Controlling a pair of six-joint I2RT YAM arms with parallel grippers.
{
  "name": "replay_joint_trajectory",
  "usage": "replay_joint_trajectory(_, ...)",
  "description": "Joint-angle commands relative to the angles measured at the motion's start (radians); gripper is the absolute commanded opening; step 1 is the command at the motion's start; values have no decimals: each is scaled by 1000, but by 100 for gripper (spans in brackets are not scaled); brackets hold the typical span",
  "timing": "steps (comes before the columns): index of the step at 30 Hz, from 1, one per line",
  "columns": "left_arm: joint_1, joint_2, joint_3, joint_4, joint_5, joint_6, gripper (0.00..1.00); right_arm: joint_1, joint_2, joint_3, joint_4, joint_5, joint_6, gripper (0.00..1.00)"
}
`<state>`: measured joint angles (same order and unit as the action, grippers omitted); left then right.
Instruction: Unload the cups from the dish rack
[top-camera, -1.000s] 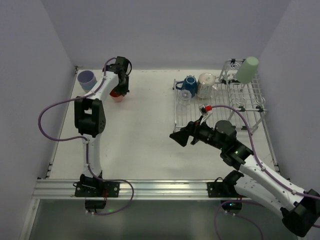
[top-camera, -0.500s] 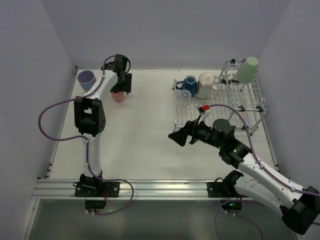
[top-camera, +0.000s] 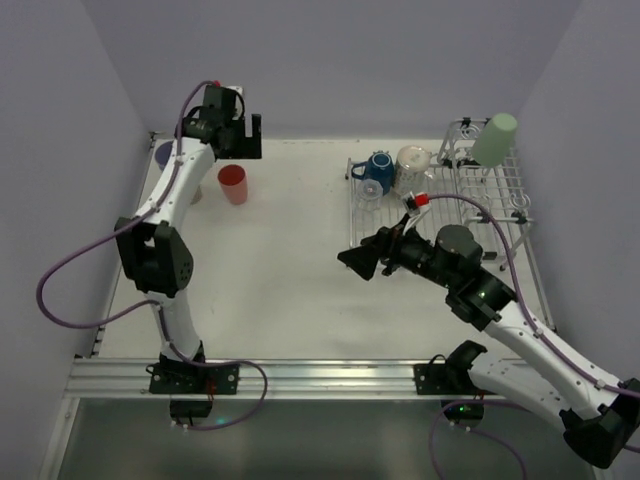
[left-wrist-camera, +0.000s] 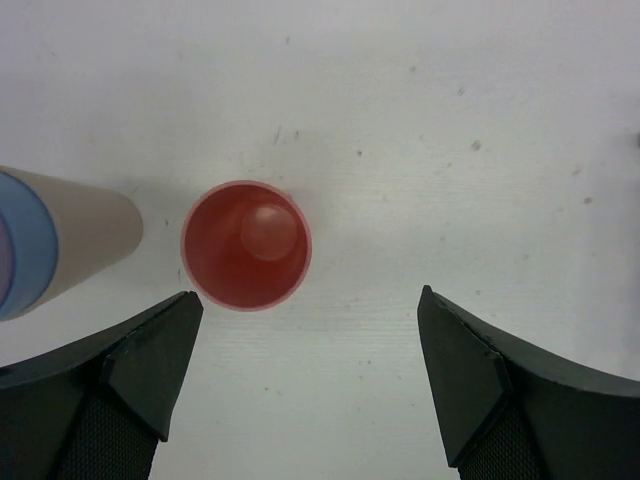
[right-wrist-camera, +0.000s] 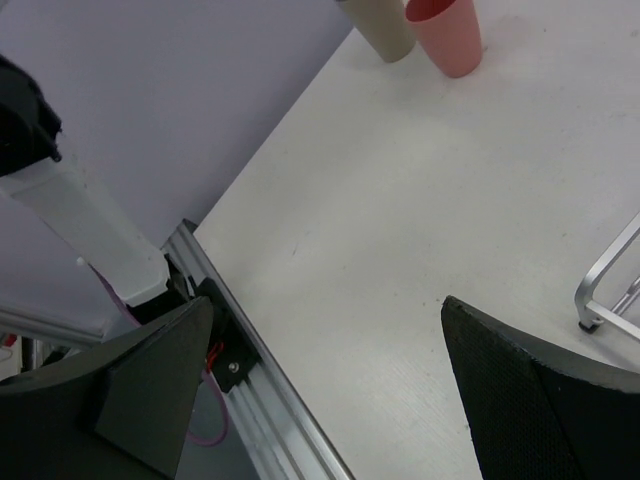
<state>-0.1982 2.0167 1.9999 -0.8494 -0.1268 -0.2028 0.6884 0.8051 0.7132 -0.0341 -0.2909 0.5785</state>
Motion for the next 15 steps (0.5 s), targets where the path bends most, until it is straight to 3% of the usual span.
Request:
replay_joint_trajectory(1, -12, -254, -79, 139, 121, -7, 97, 5, 3, 112, -56, 71, -49, 98)
replay_joint_trajectory(3, -44, -422, -171, 222, 219, -24, 97, 3, 11, 201, -126, 142, -107, 94)
replay_joint_trajectory(7, -187, -755, -593, 532, 276, -69, 98, -16, 63, 391, -242, 384, -215, 90)
replay_joint_trajectory(8, -243, -810, -662, 573, 312, -78, 98, -29, 75, 470, -286, 503, -235, 90)
replay_joint_trajectory(11, -280, -1001, -905, 680, 424, -138, 98, -128, 111, 589, -320, 640, -285, 90)
replay_joint_trajectory(15, -282, -1215, -1098, 668, 457, -115, 100, -356, 140, 676, -342, 725, -307, 94)
